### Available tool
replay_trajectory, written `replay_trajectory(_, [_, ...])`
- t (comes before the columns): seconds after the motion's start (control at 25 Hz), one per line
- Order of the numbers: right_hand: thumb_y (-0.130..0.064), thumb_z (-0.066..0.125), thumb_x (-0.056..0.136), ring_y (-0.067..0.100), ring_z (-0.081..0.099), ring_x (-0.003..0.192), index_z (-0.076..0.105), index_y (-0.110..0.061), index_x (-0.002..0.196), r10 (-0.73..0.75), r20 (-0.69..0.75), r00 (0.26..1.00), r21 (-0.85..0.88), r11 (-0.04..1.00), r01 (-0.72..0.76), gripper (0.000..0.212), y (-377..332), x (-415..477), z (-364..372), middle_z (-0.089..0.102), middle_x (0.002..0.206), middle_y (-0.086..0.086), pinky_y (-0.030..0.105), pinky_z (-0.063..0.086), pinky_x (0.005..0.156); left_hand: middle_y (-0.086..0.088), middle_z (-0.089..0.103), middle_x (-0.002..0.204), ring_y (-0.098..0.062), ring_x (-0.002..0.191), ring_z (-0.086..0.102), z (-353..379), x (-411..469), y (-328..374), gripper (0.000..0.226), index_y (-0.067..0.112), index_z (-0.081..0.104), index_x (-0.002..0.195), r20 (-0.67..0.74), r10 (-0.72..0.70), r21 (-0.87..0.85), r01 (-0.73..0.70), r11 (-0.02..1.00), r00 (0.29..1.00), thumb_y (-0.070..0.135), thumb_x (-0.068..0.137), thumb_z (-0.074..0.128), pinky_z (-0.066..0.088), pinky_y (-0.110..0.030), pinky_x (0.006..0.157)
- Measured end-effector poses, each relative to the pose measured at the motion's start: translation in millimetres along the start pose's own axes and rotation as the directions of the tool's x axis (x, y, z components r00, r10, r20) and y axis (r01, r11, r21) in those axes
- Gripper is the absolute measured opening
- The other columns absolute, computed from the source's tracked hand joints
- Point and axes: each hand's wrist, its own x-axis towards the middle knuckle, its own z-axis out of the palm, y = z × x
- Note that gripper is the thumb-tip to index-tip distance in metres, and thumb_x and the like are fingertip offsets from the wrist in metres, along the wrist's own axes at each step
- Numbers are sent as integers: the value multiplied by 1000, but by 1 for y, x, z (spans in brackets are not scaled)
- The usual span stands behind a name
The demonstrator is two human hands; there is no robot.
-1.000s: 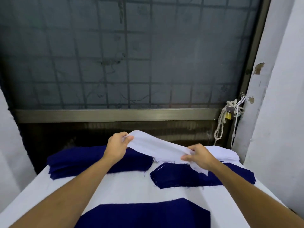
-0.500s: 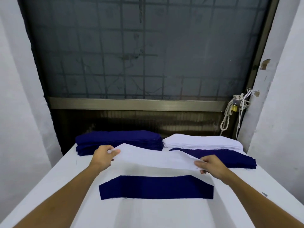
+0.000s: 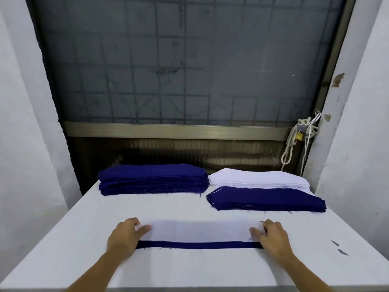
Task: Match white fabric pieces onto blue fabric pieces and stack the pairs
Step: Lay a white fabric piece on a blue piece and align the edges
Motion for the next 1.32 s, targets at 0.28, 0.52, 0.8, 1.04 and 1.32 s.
replay_trajectory(0.28, [-30,60,88,17,44,83,47,-21,72,-122,-79,989,-219,970,102,21,6,-2,9,48,76,-9,32,34,67,-1,59,58,-17,57,56,17,-10,-7,46,14,49,70,-139,66,-33,-72,997,988,53,94,60,41,-31,53])
replay_trajectory(0.52, [-22,64,85,16,44,79,43,-16,62,-87,-128,988,-116,991,73,31,4,-7,7,47,70,-3,32,37,65,-2,59,59,-17,54,53,16,-11,-8,42,14,50,73,-152,44,-104,-60,993,987,48,93,66,39,-30,52])
replay_trajectory(0.8, [-17,62,84,14,44,80,44,-19,69,-79,-149,986,-71,995,69,23,3,-7,7,49,72,-7,30,38,65,-3,63,65,-21,62,59,12,-8,-9,30,19,53,79,-131,-3,-194,-22,981,991,39,88,75,44,-31,54])
replay_trajectory(1.04, [-10,64,81,11,46,93,52,-27,89,-71,-165,984,3,997,72,22,4,5,5,51,88,-15,26,42,73,-2,60,82,-20,76,59,2,11,13,35,24,44,100,-100,24,-62,-30,998,995,34,82,73,48,-34,62])
replay_trajectory(1.32, [-10,67,89,11,49,91,58,-25,89,-81,-235,969,3,996,84,18,-12,74,-21,56,87,-12,29,50,76,9,57,87,-13,83,58,17,70,149,21,24,58,100,-70,356,-39,-359,932,932,39,91,71,44,-27,65])
